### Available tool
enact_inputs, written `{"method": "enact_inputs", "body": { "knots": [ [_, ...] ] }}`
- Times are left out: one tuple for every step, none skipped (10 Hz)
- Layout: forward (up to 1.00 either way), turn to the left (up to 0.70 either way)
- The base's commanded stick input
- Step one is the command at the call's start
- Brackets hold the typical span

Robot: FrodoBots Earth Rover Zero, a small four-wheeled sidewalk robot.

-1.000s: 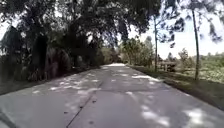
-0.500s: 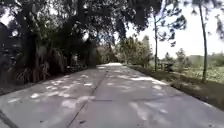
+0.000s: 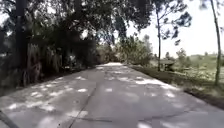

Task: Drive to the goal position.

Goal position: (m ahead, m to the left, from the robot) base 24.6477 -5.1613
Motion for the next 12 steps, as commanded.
{"method": "enact_inputs", "body": {
  "knots": [
    [0.85, 0.00],
    [0.85, -0.09],
    [0.85, -0.28],
    [0.85, -0.08],
    [0.85, 0.00],
    [0.85, 0.00],
    [0.85, 0.00],
    [0.85, 0.00],
    [0.85, 0.00],
    [0.85, 0.00],
    [0.85, 0.00],
    [0.85, 0.00]
  ]
}}
